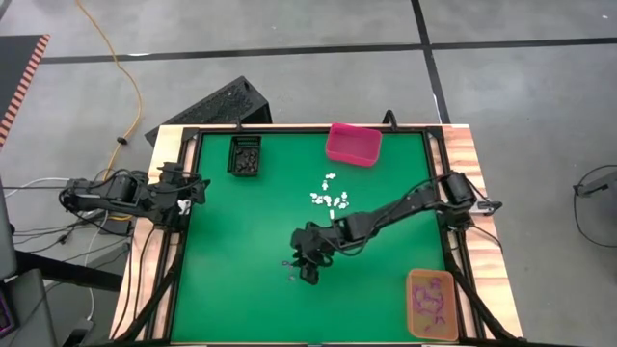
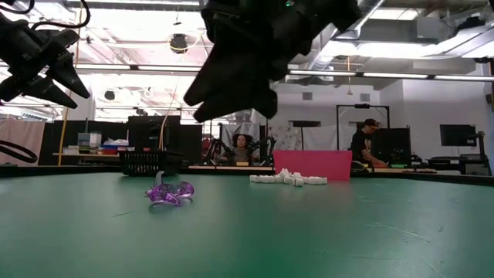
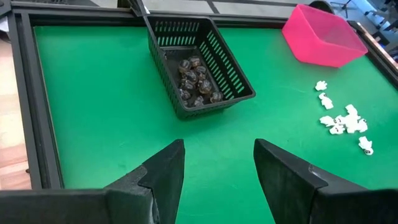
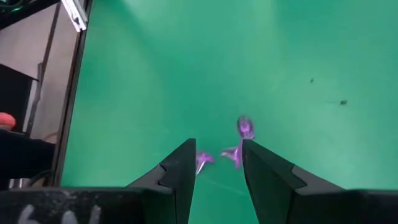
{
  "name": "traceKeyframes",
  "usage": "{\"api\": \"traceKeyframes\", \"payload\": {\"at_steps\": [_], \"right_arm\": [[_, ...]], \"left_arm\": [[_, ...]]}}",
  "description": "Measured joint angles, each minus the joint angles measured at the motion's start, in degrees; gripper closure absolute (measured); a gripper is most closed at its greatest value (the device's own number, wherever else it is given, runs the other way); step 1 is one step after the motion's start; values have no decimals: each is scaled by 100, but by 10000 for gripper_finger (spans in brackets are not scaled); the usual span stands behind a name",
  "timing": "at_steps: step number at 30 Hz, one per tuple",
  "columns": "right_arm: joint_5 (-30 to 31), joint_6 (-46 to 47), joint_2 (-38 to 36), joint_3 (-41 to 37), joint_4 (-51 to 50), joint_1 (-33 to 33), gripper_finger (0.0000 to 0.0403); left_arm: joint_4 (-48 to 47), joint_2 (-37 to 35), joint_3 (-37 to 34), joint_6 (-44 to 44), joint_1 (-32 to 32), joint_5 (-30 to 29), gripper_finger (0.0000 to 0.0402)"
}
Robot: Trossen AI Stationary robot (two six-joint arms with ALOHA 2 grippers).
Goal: Sort Halloween decoration
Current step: Put the pink witch hat toy into the orange bin
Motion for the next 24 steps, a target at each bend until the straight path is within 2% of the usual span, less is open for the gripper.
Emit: {"api": "traceKeyframes", "payload": {"at_steps": [4,10,17,24], "right_arm": [[14,-244,5,12,7,-41,243],[635,-867,14,12,65,73,243],[852,-969,17,12,58,120,243],[1139,-989,386,111,197,348,243]], "left_arm": [[-2,1,0,-3,0,32,219],[-2,-1,0,-3,-1,119,219],[-2,1,0,-1,-1,119,219],[-9,1,2,3,-1,117,219]]}}
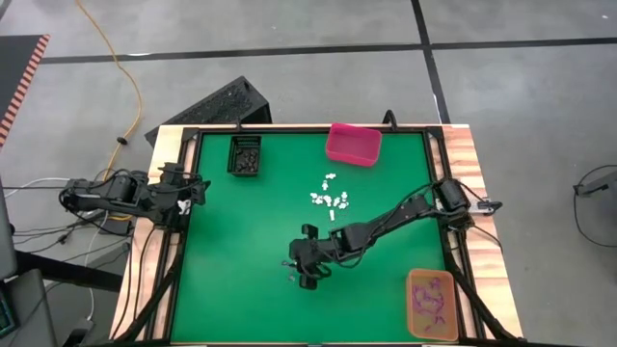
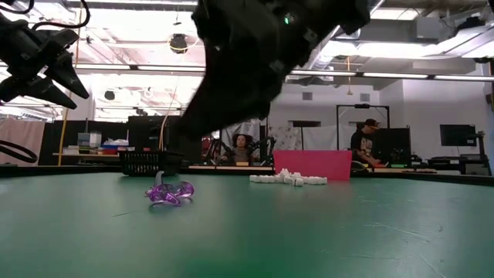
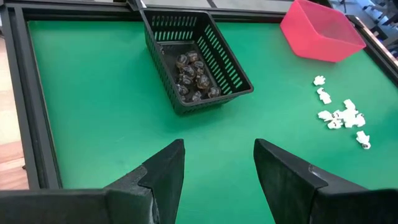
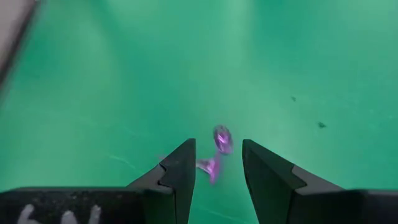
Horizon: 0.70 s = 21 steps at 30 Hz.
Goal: Sort Halloween decoration
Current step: Put the pink witch hat toy into the orange bin
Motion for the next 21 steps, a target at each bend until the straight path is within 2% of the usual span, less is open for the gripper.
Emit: {"api": "traceKeyframes", "payload": {"at_steps": [7,14,21], "right_arm": [[107,-20,589,517,-35,82,243],[326,166,584,529,-632,46,251],[260,182,583,534,-656,55,268]], "left_arm": [[8,1,-2,55,2,6,219],[18,41,0,104,1,28,219],[16,63,0,104,1,4,219]]}}
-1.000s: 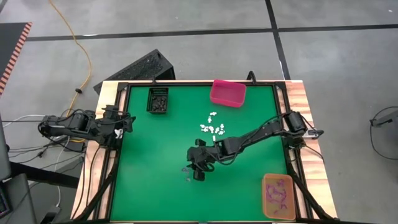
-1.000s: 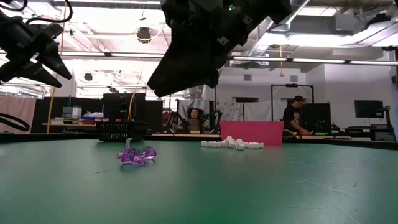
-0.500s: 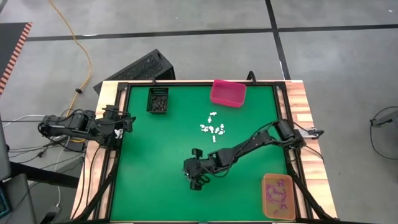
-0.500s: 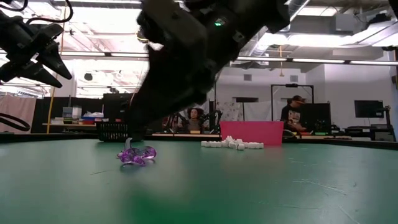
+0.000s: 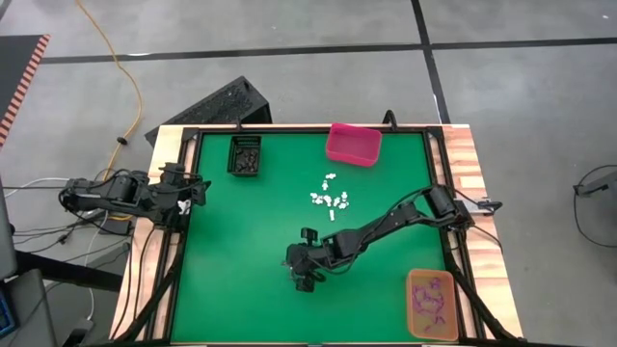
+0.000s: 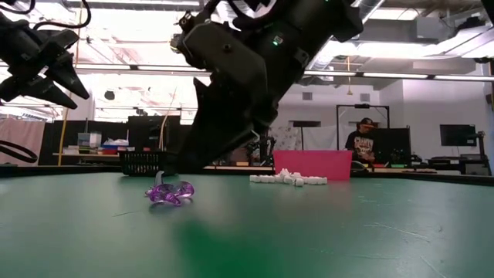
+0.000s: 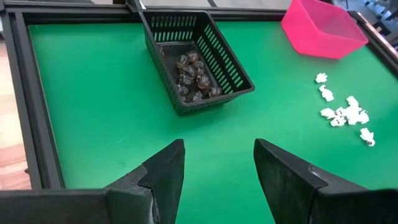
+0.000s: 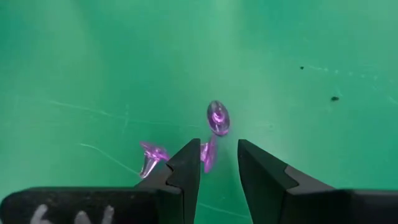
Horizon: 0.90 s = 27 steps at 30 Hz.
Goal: Sort Halloween decoration
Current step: Put the pink witch hat toy into the orange bin
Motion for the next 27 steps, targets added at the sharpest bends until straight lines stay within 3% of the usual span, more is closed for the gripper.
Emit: {"api": "traceKeyframes", "payload": {"at_steps": [27], "right_arm": [[-238,307,170,-5,180,-15,285]], "left_arm": [[-1,2,0,3,-1,10,219]]}}
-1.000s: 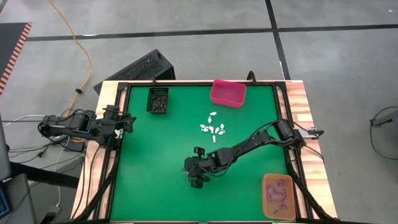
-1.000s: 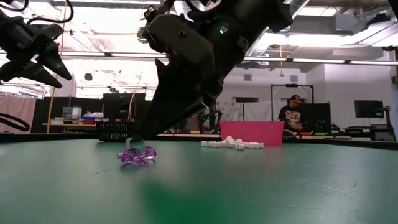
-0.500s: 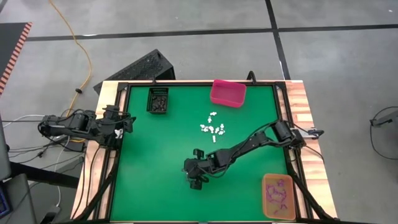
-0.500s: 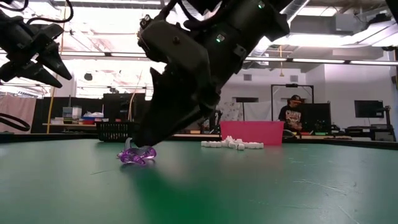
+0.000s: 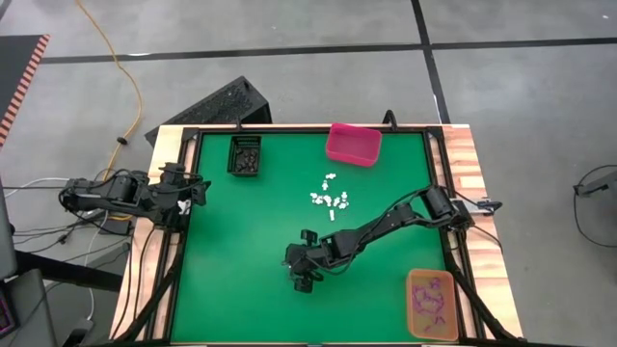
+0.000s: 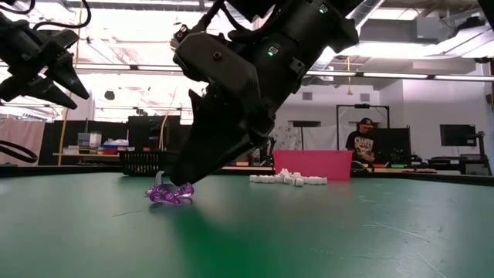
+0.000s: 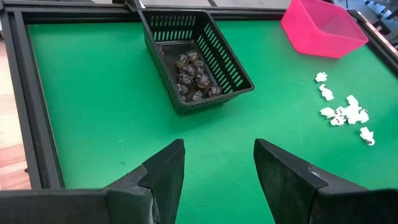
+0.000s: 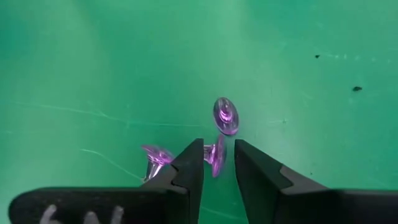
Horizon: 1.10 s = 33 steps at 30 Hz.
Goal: Sort Halloween decoration
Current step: Put the pink witch hat toy into the orange bin
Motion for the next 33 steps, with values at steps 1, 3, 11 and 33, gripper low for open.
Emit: {"api": "traceKeyframes", "payload": {"at_steps": [1,3,11,33], "right_arm": [[0,0,0,0,-5,0,287],[0,0,0,0,-37,-2,291],[-122,458,-3,2,-460,0,360],[-1151,1507,-434,-5,-1355,16,388]], "left_arm": [[1,0,0,0,0,0,219],[0,0,0,0,1,-1,219],[0,0,0,2,1,0,219],[2,7,0,-71,1,-6,219]]}}
